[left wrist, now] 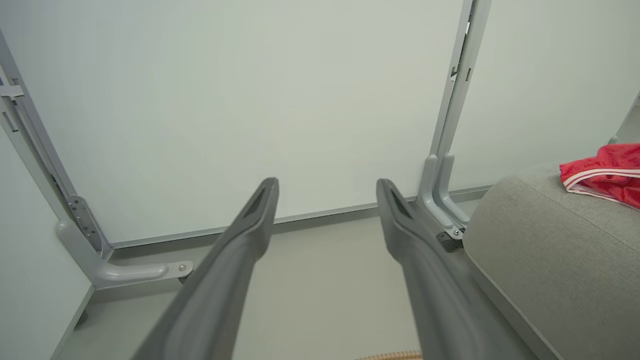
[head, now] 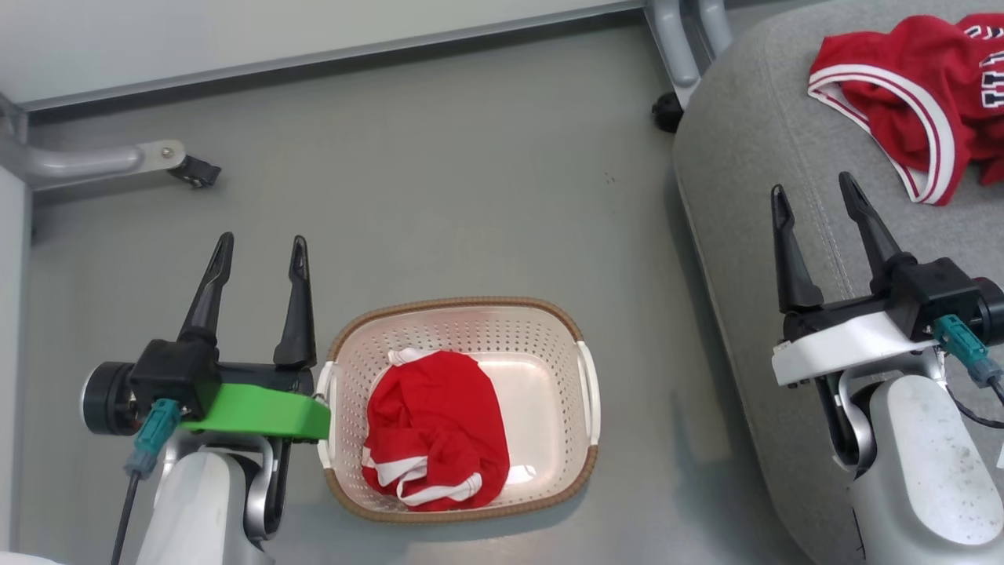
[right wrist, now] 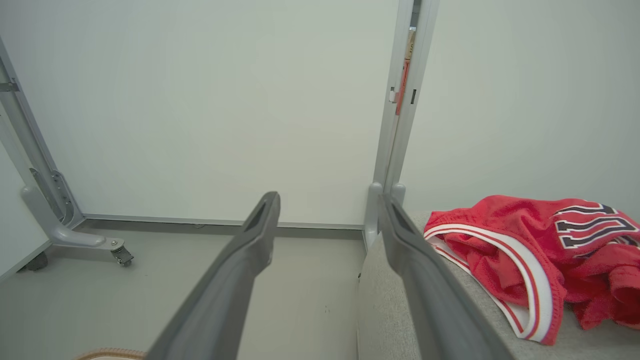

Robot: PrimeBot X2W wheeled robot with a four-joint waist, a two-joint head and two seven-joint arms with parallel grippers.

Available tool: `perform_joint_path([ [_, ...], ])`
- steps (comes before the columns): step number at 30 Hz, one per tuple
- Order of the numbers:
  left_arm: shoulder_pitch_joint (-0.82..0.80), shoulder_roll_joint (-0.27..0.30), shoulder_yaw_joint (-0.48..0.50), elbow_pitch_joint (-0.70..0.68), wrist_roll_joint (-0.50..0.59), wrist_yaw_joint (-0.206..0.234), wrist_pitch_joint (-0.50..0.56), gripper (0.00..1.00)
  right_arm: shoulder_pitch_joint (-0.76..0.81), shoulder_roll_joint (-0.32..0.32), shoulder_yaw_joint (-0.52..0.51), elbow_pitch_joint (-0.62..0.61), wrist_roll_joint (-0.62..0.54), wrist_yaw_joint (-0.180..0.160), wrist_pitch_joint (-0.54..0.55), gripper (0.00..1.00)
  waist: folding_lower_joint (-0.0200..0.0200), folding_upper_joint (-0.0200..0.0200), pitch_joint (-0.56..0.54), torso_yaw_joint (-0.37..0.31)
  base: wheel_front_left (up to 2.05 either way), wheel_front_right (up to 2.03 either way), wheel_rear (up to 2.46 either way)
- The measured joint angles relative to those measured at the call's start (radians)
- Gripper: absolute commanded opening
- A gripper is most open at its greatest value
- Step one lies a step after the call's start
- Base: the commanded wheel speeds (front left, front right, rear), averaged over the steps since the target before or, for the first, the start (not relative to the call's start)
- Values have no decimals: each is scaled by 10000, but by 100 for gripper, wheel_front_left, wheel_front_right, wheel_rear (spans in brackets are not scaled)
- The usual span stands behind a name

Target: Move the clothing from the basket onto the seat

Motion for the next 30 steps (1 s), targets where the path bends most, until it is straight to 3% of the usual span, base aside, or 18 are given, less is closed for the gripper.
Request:
perform_joint_path([
  [13,854,-288,932,-245,366,-165,0,100,1014,209,811,-1014,-90,0,-2,100,0,0,-1195,1012,0,0,0],
  [30,1431,-385,905,-290,518,-236,0,100,2645,219,669,-1515,176,0,-2,100,0,0,-1698,1087,0,0,0],
])
